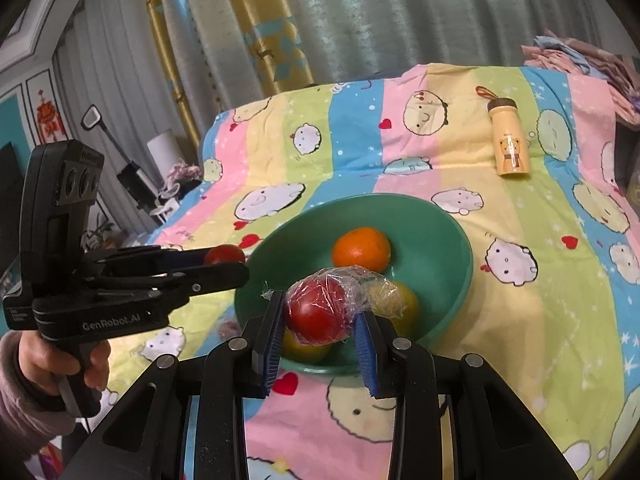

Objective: Organize fruits
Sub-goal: 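Carry the red tomato over the bowl while the right gripper carries its wrapped item alongside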

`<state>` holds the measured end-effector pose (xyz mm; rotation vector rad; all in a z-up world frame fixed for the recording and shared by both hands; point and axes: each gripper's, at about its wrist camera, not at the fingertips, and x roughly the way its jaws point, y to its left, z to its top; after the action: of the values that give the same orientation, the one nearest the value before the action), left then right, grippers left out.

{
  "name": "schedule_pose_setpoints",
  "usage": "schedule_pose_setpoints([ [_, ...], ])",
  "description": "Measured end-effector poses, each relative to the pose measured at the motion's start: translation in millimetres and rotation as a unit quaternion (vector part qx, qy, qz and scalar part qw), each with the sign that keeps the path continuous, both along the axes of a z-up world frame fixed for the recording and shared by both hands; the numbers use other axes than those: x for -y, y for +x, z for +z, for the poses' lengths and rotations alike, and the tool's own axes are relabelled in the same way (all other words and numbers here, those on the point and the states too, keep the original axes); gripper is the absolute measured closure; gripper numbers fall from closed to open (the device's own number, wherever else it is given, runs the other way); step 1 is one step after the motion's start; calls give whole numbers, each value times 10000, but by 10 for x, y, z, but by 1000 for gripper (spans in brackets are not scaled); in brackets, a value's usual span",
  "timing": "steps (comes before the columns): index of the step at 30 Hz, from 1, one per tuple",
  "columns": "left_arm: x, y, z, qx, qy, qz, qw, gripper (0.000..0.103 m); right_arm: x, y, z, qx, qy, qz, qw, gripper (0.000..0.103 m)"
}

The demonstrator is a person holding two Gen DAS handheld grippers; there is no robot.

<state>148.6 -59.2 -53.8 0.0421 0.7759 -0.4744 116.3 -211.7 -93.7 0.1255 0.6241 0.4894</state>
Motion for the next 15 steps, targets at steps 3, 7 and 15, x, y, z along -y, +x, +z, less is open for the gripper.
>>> schedule_pose_setpoints([
  [3,59,77,-43,-20,139,-55,9999,71,-28,92,-8,-33,-184,43,9998,68],
  [7,114,165,-94,-51,271,-65,9996,71,-44,216,-28,-101,-357,55,9993,68],
  [15,165,252,-168,-102,461,-80,9989,70,-169,340,-76,-219,-661,202,9974,68],
])
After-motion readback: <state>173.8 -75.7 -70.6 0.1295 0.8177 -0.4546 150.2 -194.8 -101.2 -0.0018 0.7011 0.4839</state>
